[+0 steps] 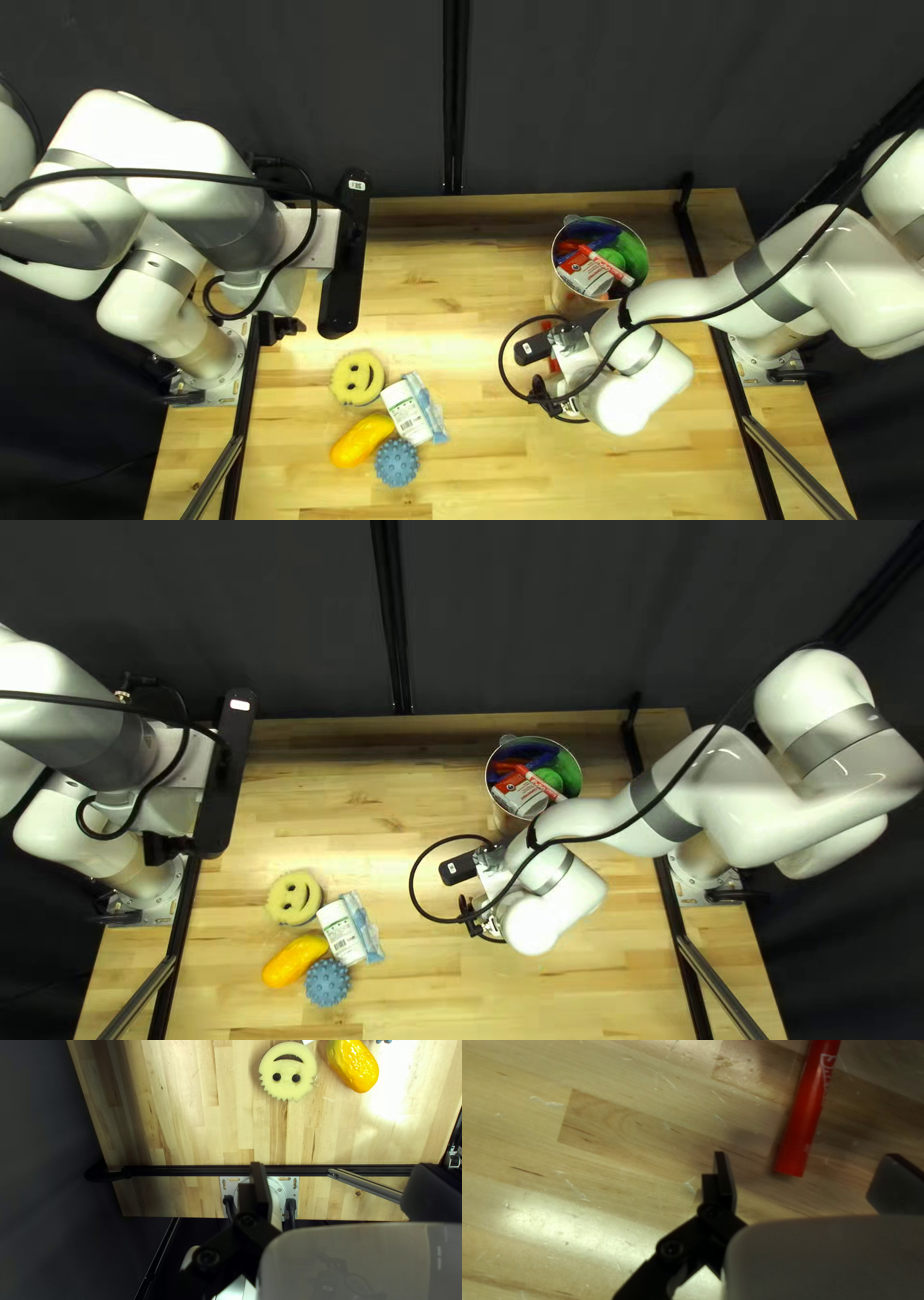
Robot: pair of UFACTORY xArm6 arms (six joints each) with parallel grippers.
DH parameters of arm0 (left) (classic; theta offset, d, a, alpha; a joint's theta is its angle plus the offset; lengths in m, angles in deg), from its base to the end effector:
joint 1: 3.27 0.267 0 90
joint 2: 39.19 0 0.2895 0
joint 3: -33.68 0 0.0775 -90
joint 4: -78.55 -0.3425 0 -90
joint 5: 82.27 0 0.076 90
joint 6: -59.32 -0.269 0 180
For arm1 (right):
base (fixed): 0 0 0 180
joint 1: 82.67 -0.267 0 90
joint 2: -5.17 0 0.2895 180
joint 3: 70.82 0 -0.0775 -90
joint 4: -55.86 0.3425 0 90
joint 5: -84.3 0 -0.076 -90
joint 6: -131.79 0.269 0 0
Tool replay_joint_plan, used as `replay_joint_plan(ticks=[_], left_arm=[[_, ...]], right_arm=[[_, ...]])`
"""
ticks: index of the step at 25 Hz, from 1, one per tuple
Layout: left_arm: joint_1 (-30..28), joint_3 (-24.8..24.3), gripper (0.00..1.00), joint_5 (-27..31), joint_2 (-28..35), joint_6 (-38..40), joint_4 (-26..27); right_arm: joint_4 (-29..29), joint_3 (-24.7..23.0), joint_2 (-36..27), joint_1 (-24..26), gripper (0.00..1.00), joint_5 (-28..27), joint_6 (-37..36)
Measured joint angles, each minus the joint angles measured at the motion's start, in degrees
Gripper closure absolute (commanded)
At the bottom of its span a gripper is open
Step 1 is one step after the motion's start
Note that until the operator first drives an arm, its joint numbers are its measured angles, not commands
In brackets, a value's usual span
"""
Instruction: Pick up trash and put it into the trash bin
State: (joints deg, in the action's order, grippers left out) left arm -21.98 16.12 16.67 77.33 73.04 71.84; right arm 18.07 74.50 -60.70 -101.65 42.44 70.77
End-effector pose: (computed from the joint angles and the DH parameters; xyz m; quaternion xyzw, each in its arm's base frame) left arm 0.2688 -0.0568 0.3888 -0.9977 0.0344 -0.0163 0.0555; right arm 0.4112 0.0618 0.0133 0.8049 -0.5544 0.1484 0.1512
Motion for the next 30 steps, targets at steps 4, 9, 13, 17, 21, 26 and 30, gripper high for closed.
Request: replay_joint_plan(ticks=[4,9,13,17,21,26,30], left_arm=[[0.0,0.0,0.0,0.0,0.0,0.0,0.0],[0.0,0.0,0.0,0.0,0.0,0.0,0.0],[0.0,0.0,0.0,0.0,0.0,0.0,0.0],[0.0,0.0,0.0,0.0,0.0,0.0,0.0],[0.0,0.0,0.0,0.0,0.0,0.0,0.0],[0.0,0.0,0.0,0.0,0.0,0.0,0.0],[0.0,0.0,0.0,0.0,0.0,0.0,0.0]], right_arm=[[-0.21,-0.34,-0.03,0.55,0.93,0.53,-0.4],[-0.64,-0.83,-0.2,0.98,0.92,1.45,-0.45],[-0.46,0.1,-0.14,0.58,0.93,1.22,-1.23],[0.36,1.0,-3.47,-1.05,0.93,-1.5,-3.06],[2.04,2.65,-10.28,-4.68,0.93,-11.37,-5.74],[4.16,4.8,-21.22,-9.44,0.94,-28.13,-9.97],[5.72,2.66,-29.17,-9.68,0.93,-34.32,-15.29]])
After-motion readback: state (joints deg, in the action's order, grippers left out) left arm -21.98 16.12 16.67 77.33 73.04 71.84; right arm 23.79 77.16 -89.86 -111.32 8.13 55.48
